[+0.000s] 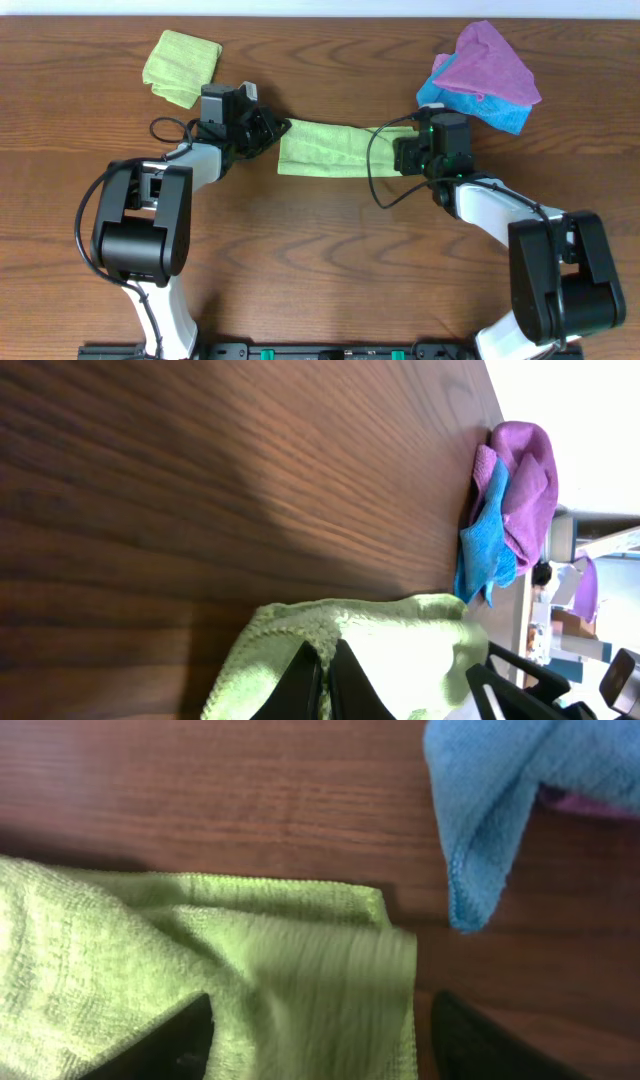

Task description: Fold the cloth

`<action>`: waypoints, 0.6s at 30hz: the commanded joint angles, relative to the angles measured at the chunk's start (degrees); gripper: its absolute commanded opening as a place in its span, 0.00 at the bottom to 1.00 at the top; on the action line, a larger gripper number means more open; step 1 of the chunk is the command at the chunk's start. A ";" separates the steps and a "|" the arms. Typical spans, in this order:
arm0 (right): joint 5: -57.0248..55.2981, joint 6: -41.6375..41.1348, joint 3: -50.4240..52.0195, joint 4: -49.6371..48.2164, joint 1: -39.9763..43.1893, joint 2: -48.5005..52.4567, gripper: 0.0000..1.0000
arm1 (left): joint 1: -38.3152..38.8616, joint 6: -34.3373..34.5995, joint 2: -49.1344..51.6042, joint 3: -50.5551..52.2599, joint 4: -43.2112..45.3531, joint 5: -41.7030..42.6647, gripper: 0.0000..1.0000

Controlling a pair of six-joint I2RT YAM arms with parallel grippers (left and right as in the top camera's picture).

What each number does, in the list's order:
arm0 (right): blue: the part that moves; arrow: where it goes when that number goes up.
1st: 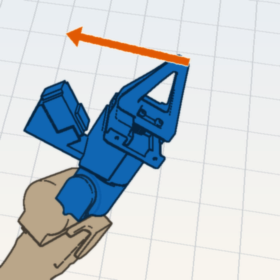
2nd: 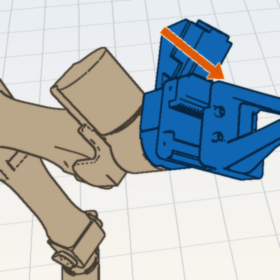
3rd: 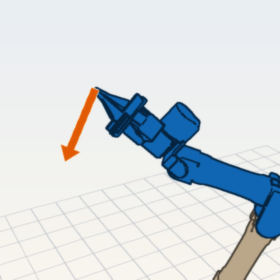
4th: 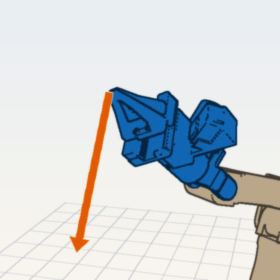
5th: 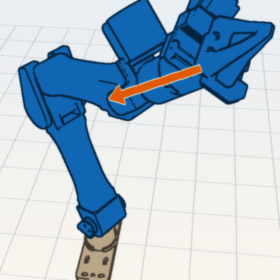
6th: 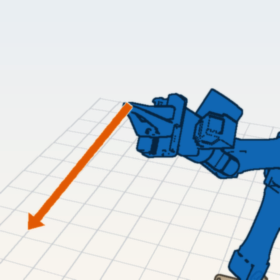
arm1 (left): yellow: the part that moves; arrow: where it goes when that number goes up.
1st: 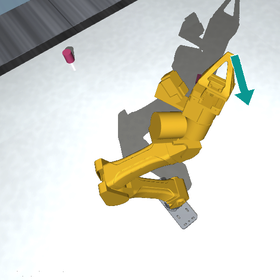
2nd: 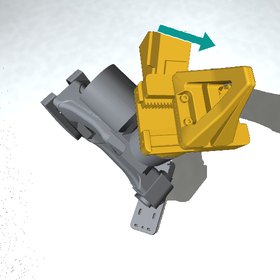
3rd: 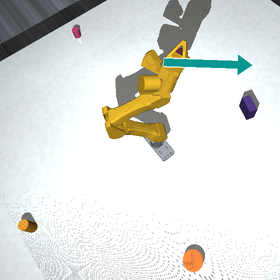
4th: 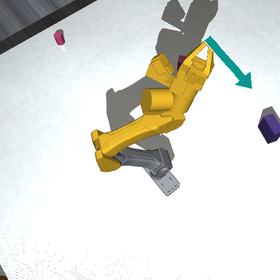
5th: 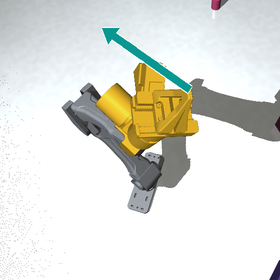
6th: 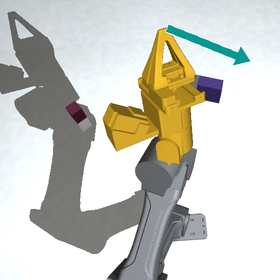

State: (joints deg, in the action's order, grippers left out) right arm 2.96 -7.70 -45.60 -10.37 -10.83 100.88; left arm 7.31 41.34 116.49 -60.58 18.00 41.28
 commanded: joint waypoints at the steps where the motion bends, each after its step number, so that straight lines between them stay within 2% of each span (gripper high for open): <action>1: 0.48 -0.02 -0.15 0.50 0.63 -1.42 0.90 | -1.77 -4.13 -0.83 -1.46 -0.17 0.96 0.21; 2: 0.52 -0.81 -0.15 0.81 0.63 -2.67 0.96 | -2.36 -4.13 -1.57 -1.49 -0.17 0.96 0.34; 4: 0.52 -2.23 -0.15 1.73 0.63 -5.42 0.99 | -3.17 -4.15 -3.02 -1.49 -0.24 0.96 0.53; 7: 0.50 -2.69 -0.15 3.78 0.63 -9.33 0.99 | -3.65 -4.28 -4.94 -1.49 -1.57 0.94 0.60; 9: 0.48 -4.26 -0.15 5.92 0.63 -11.98 0.99 | -3.65 -4.79 -6.25 -1.49 -2.62 1.22 0.60; 10: 0.48 -5.97 -0.15 7.91 0.74 -13.70 0.99 | -3.65 -4.79 -7.26 -1.49 -3.30 1.27 0.57; 15: 6.38 -18.08 -0.15 20.37 3.15 -18.62 0.99 | -1.75 -4.72 -9.11 -2.34 -5.18 3.21 0.13; 17: 8.72 -21.99 -0.11 23.98 4.55 -18.21 0.99 | 0.26 -5.42 -8.46 -2.34 -7.63 1.64 0.06; 18: 9.86 -23.26 -0.09 24.85 5.14 -17.99 0.99 | 1.20 -6.03 -8.09 -2.34 -8.98 0.48 0.06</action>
State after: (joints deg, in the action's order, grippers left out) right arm 8.93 -24.67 -45.67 13.74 -6.96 82.83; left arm 6.28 37.01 107.90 -62.30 10.50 43.05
